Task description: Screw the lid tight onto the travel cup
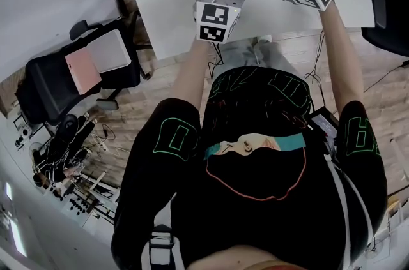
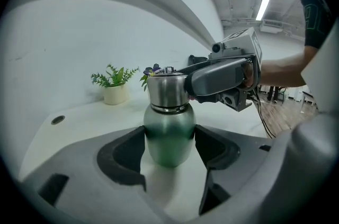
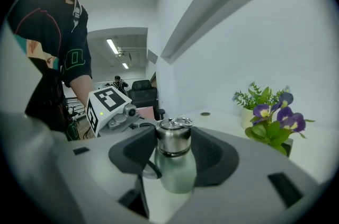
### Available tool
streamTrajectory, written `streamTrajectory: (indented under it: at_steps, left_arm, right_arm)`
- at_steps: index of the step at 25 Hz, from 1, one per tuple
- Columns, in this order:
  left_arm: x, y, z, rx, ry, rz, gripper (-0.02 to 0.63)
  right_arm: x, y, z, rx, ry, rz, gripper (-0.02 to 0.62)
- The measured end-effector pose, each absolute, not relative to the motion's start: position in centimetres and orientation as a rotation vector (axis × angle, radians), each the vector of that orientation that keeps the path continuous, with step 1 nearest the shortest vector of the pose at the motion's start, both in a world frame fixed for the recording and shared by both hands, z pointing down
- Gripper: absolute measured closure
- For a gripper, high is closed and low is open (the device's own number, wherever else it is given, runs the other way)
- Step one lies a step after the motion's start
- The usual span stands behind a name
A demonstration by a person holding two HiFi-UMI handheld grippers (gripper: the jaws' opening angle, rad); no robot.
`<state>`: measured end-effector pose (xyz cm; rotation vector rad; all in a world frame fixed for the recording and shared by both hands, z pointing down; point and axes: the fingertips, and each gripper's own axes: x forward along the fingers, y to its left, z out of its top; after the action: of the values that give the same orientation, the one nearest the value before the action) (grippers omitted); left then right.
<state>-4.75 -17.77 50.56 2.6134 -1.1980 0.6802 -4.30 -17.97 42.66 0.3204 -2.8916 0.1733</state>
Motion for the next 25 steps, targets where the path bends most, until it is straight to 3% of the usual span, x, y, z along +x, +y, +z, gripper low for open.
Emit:
streamTrajectory:
  at_steps: [16,25]
  left_arm:
    - [-4.8,-17.7,50.9,2.602,-1.251,0.697,0.299]
    - [-5.5,-17.6,51.5,2.598,-1.244,0.719,0.302]
  right_arm:
    - [-4.4,-17.5,42.6,1.202,-2.799,0.077,0.380]
    - [-5.0,-17.4,43.0,1.134,-2.777,0.096,0.374]
